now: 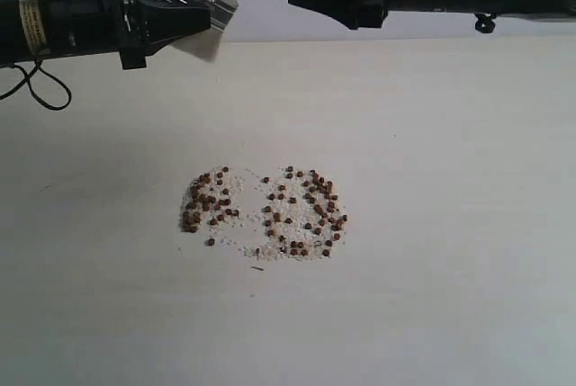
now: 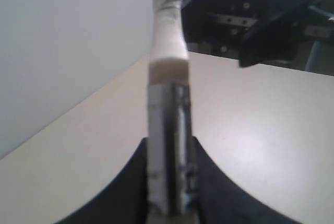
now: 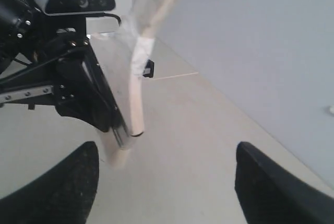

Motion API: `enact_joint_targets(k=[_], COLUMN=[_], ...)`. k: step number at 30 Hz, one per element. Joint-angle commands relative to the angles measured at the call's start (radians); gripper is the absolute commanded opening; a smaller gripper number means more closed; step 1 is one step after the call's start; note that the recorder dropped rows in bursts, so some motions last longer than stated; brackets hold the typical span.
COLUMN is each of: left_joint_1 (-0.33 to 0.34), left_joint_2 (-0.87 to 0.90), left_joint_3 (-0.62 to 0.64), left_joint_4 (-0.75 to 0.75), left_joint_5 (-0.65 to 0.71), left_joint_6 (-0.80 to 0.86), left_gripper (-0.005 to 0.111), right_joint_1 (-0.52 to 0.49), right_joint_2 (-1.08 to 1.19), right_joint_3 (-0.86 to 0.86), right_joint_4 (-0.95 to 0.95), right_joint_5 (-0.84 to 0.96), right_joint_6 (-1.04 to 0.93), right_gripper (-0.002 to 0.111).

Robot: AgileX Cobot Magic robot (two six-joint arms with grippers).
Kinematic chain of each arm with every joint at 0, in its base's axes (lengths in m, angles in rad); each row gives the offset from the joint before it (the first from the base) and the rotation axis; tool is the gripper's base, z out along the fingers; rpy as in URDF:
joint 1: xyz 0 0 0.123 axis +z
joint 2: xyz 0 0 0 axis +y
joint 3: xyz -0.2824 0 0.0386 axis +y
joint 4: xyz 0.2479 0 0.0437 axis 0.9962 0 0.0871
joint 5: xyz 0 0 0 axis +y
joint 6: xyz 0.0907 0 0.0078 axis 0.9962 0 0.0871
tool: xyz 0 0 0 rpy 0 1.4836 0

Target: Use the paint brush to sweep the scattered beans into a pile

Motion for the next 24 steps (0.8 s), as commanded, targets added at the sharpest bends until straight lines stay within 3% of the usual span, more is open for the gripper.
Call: enact_joint_targets(k=[1, 15, 24], left_joint_1=[-0.018, -0.018, -0.017], left_joint_2=[-0.015, -0.021, -0.032], left_joint_3=[-0.009, -0.009, -0.020], left_joint_4=[-0.013, -0.075, -0.104], left_joint_5=[-0.017, -0.017, -0.017], left_joint_6=[-0.009, -0.009, 0.054], left_gripper=[0.000, 0.000, 0.000], right_joint_1=[0.006, 0.020, 0.020], right_joint_2=[0.040, 0.024, 0.024], right_joint_3=[-0.061, -0.159, -0.300], right_joint_4=[0.014, 0.014, 0.014], right_joint_5=[0.027, 0.027, 0.027], right_joint_6=[-0.018, -0.005, 0.183], right_gripper=[0.067, 0.066, 0.065])
